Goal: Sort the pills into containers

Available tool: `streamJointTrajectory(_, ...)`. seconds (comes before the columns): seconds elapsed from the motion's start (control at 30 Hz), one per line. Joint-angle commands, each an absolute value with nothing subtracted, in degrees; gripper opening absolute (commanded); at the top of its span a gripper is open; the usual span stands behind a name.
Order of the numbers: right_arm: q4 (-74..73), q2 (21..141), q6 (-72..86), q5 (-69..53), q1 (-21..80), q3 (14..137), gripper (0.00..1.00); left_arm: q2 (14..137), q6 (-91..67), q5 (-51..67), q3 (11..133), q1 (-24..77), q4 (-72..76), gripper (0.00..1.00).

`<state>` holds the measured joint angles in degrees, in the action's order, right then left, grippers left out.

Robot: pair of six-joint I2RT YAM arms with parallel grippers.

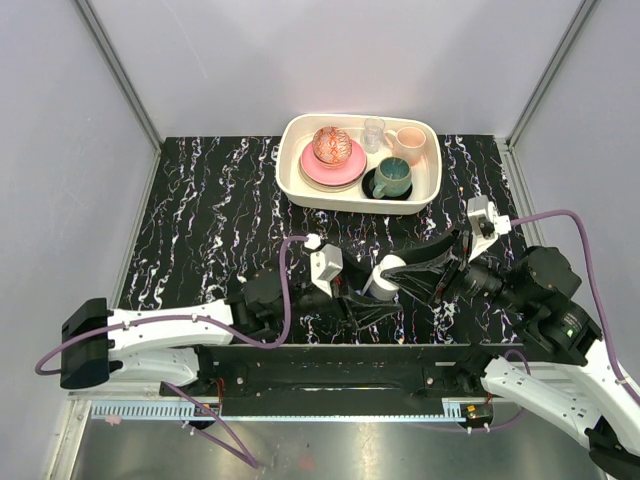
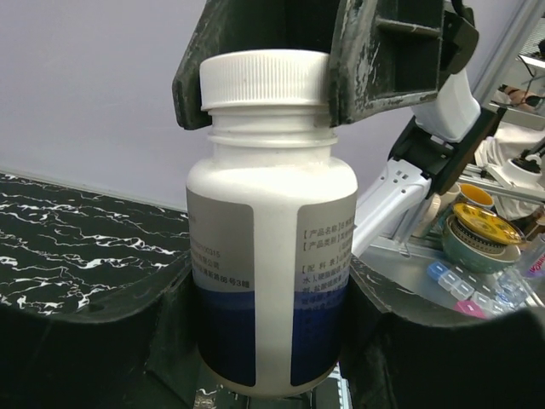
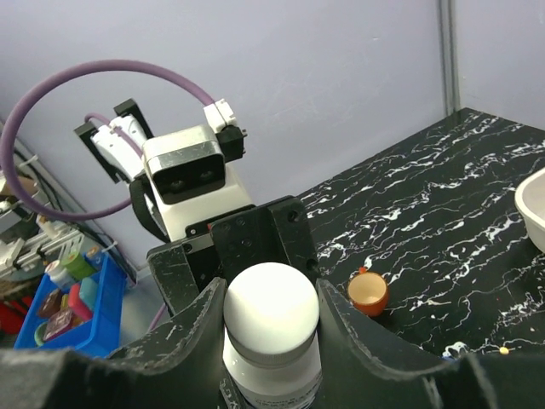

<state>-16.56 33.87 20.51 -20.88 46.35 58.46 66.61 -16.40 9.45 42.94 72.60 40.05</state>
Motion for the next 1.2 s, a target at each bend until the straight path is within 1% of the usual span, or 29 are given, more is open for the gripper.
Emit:
streamJointTrajectory(0.0,-20.83,34.89,19.6,-34.62,47.2,58.53,0.06,63.46,-15.21,8.08,44.03,71.81,45.0,0.0)
streamJointTrajectory(0.27,-23.11,34.46,16.97,-38.66,47.2,58.89,0.06,60.47,-15.03,9.66,41.84,71.81,45.87,0.0)
streamJointTrajectory(0.63,-22.94,31.91,12.48,-41.31,47.2,57.31,0.06,61.61,-16.87,13.0,40.6,71.81,51.67,0.0)
streamJointTrajectory(0.87,-22.85,30.85,10.99,-44.21,47.2,56.43,0.06,62.31,-17.31,14.94,41.13,71.81,52.56,0.0)
streamJointTrajectory(1.0,-22.59,31.9,13.17,-42.28,47.2,55.81,0.05,62.93,-17.14,14.15,41.57,71.81,52.38,0.0)
streamJointTrajectory(1.17,-22.5,33.13,15.55,-36.22,47.2,54.67,0.03,63.54,-16.7,10.55,42.1,71.72,52.29,0.0)
